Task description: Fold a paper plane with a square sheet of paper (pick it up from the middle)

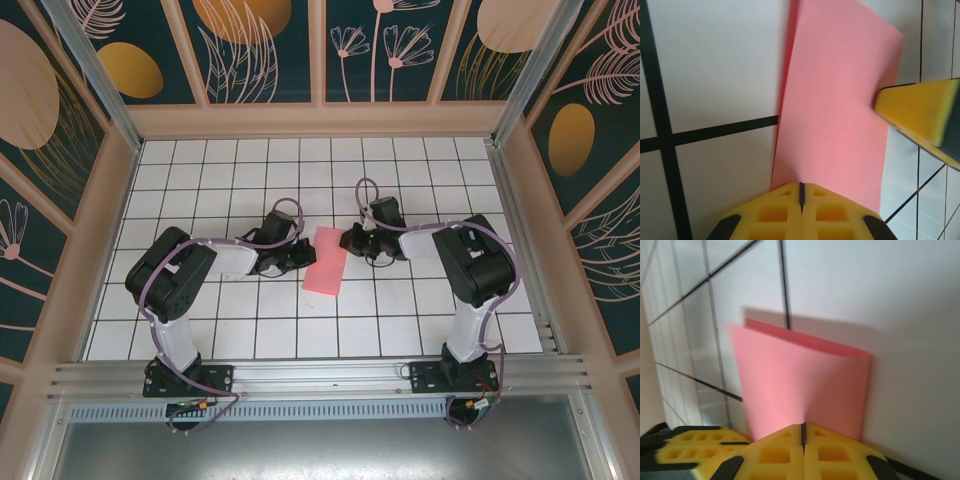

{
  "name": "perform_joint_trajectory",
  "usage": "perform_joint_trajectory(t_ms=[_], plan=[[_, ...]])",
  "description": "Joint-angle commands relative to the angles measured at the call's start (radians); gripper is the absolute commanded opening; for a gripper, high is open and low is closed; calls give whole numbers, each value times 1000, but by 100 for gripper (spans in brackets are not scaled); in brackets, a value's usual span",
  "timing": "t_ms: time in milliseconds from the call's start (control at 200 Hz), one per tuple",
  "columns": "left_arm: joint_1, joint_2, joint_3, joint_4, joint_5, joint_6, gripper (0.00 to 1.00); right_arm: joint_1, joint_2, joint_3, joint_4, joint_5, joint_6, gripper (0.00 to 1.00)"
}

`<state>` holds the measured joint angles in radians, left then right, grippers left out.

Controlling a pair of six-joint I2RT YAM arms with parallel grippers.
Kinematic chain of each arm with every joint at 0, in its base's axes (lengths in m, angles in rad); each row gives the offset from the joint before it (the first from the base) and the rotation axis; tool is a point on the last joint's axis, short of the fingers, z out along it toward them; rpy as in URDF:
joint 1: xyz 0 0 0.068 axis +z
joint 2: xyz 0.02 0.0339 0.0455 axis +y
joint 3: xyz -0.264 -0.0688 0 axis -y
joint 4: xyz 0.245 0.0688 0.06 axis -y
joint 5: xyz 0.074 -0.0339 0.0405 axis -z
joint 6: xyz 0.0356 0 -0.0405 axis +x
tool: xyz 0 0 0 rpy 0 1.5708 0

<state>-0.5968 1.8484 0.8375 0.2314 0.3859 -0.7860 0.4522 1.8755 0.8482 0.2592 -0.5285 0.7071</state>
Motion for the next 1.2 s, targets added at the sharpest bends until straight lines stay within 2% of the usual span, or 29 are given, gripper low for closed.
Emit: perform_joint_trajectory(t_ms=[0, 300, 575, 701, 776, 831, 1026, 1196], plan=[[-5, 10, -30, -131, -25, 26, 0, -6, 34, -15, -28, 25, -27, 5], [-5, 12, -31, -131, -26, 27, 0, -40, -41, 73, -77, -21, -58, 7], [-5, 12, -31, -134, -21, 30, 0, -70, 39, 91, -56, -53, -52, 7], [-5, 9, -31, -135, -23, 29, 0, -70, 80, 94, -95, 1, -46, 7], [-5, 9, -29, -137, -21, 29, 0, -68, 95, 127, -218, 96, -28, 6], [-5, 3, -29, -140, -21, 31, 0, -64, 78, 144, -254, 110, -34, 6], [-5, 0, -38, -142, -30, 32, 0, -80, -4, 157, -114, -64, -4, 7], [-5, 0, -39, -133, -25, 27, 0, -81, 19, 200, -114, -66, -5, 7]])
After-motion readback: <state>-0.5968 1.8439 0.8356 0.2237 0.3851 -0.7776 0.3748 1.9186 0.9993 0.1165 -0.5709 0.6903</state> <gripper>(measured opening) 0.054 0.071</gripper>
